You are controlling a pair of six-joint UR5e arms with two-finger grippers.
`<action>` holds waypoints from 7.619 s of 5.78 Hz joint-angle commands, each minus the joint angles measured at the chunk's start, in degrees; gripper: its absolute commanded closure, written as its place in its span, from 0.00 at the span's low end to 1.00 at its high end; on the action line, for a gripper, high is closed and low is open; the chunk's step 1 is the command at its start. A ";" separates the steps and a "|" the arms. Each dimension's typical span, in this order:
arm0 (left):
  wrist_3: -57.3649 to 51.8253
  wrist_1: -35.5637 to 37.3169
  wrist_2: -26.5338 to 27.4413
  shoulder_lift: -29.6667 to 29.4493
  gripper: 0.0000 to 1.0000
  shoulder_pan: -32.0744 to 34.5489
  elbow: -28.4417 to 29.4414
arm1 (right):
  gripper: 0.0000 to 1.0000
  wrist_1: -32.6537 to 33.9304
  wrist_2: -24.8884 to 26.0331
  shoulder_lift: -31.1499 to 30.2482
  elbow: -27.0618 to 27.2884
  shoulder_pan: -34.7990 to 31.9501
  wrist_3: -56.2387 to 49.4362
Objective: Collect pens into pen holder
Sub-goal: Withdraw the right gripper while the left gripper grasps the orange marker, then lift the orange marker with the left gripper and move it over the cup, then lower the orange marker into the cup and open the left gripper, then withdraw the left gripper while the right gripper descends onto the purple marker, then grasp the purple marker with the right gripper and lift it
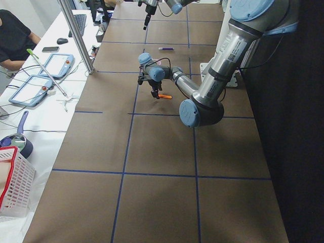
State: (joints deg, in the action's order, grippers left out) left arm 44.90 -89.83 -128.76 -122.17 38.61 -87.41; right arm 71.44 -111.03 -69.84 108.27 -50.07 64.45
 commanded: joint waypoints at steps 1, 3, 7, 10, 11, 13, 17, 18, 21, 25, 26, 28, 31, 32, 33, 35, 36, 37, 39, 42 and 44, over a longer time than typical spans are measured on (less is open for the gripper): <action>0.45 -0.16 0.35 0.00 0.31 -0.73 0.13 | 0.00 -0.16 0.02 -0.38 0.01 -0.03 -0.02; 0.19 -0.43 0.52 0.09 0.47 -1.17 0.13 | 0.00 -0.16 -0.06 -0.64 -0.07 -0.03 -0.11; -0.87 -0.69 0.53 0.09 1.00 -0.47 -0.39 | 0.00 -0.24 0.11 -0.73 0.01 -0.03 -0.02; -0.08 -0.78 10.85 -4.10 1.00 0.59 -12.93 | 0.00 -0.24 0.29 -1.34 0.01 -0.03 -0.11; 3.57 -2.09 11.94 -6.65 1.00 0.67 -15.40 | 0.00 -0.24 0.29 -1.52 0.01 -0.03 -0.11; 19.21 -8.32 22.52 -9.66 1.00 -1.77 -15.43 | 0.00 -0.25 0.37 -1.70 0.10 -0.03 -0.11; 30.31 -19.28 46.91 -12.48 0.97 -12.68 -7.80 | 0.00 -0.24 0.64 -1.87 0.10 -0.03 0.94; 30.33 -19.50 46.93 -12.22 0.95 -12.77 -7.78 | 0.00 -0.24 0.64 -2.14 0.10 -0.03 0.94; 30.07 -26.23 46.93 -8.11 0.85 -12.77 -7.78 | 0.00 -0.24 0.64 -2.14 0.10 -0.03 1.03; 30.33 -27.32 46.93 -8.00 0.01 -12.77 -7.87 | 0.00 -0.16 0.64 -2.14 0.10 -0.03 1.29; 30.33 -27.24 46.93 -8.00 0.00 -12.69 -8.48 | 0.00 -0.24 0.38 -3.01 -0.16 0.06 0.25; 32.42 -27.24 46.58 -7.91 0.00 -10.25 -10.05 | 0.00 -0.24 0.46 -3.11 -1.47 1.10 3.12; 33.32 -26.54 27.89 -4.06 0.01 -0.34 -10.94 | 0.01 0.72 -9.15 -4.34 -4.72 5.15 4.55; 33.23 -26.71 20.72 -2.74 0.01 3.71 -10.94 | 0.02 2.98 -9.64 -4.60 -5.51 6.55 4.02; 33.23 -26.71 19.17 -2.29 0.01 4.44 -11.64 | 0.04 3.70 -9.91 -4.95 -6.31 9.26 3.84; 33.49 -26.62 19.68 -1.76 0.01 4.63 -12.52 | 0.21 4.67 -13.66 -4.95 -9.21 11.22 2.79; 33.58 -26.62 19.77 -1.76 0.01 4.63 -12.53 | 0.24 6.42 -13.95 -4.95 -9.21 11.57 2.27; 33.58 -26.62 19.95 -1.67 0.01 4.63 -12.61 | 0.27 8.00 -14.12 -4.95 -9.30 11.31 0.09; 33.58 -26.71 20.74 -0.97 0.01 4.54 -12.96 | 0.28 13.02 -13.78 -4.43 -9.39 10.70 -4.92; 33.58 -26.71 21.97 -0.88 0.01 4.45 -13.05 | 0.32 15.91 -14.04 -0.39 -11.76 10.52 -6.34; 33.58 -26.71 22.06 -0.88 0.01 4.37 -13.05 | 0.36 16.81 -14.04 -0.38 -11.76 10.17 -8.46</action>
State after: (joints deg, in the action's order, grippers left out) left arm 78.49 -116.54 -106.80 -123.05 43.03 -100.45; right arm 87.88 -125.06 -70.31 96.53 -39.73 56.64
